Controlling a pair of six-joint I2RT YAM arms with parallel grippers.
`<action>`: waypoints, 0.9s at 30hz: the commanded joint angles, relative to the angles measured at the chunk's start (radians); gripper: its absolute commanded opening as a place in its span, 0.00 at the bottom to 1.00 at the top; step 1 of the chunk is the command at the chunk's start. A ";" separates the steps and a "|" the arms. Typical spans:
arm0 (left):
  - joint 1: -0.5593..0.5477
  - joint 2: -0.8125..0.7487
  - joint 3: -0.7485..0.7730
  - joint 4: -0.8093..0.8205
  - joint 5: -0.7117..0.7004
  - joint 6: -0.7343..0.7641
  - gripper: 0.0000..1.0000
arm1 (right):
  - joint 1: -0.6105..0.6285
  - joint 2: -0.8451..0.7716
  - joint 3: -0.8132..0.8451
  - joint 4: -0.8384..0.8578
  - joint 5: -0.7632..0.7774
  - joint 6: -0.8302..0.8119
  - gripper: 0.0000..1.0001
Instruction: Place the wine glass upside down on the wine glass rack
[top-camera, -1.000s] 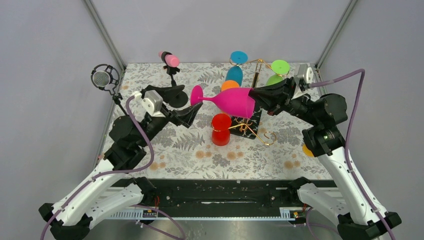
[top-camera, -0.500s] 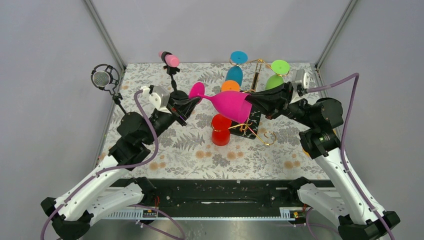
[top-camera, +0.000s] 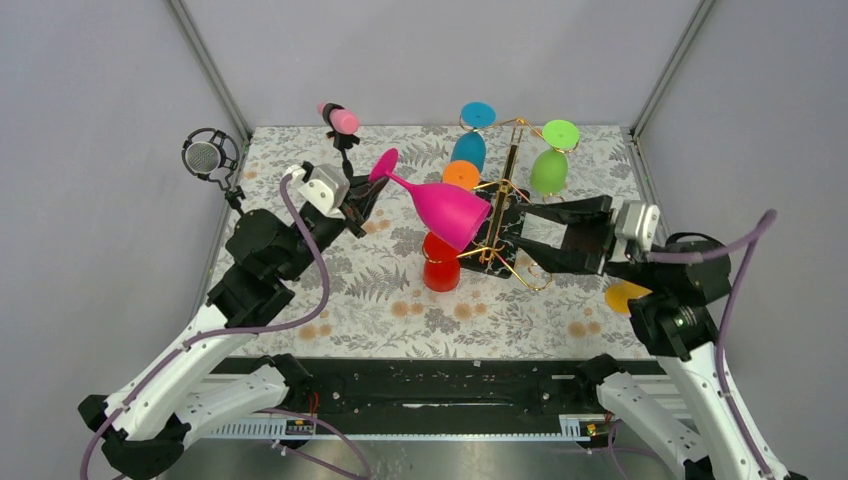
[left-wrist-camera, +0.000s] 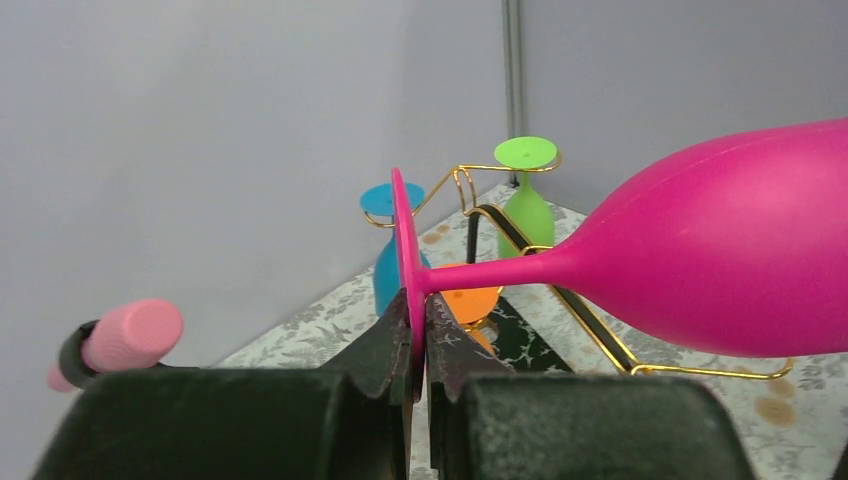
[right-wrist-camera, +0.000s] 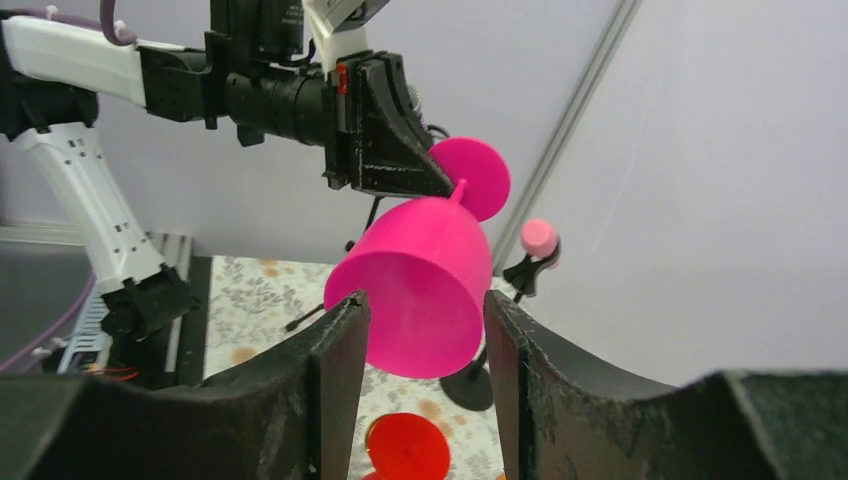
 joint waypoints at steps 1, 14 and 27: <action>0.003 -0.031 -0.002 0.092 0.053 0.224 0.00 | 0.002 -0.035 0.030 -0.073 0.125 -0.069 0.53; 0.003 -0.051 -0.117 0.115 0.381 1.059 0.00 | 0.017 0.243 0.216 -0.094 0.493 1.278 0.40; -0.004 0.008 0.035 -0.139 0.425 1.434 0.00 | 0.205 0.381 0.323 -0.267 0.556 1.335 0.42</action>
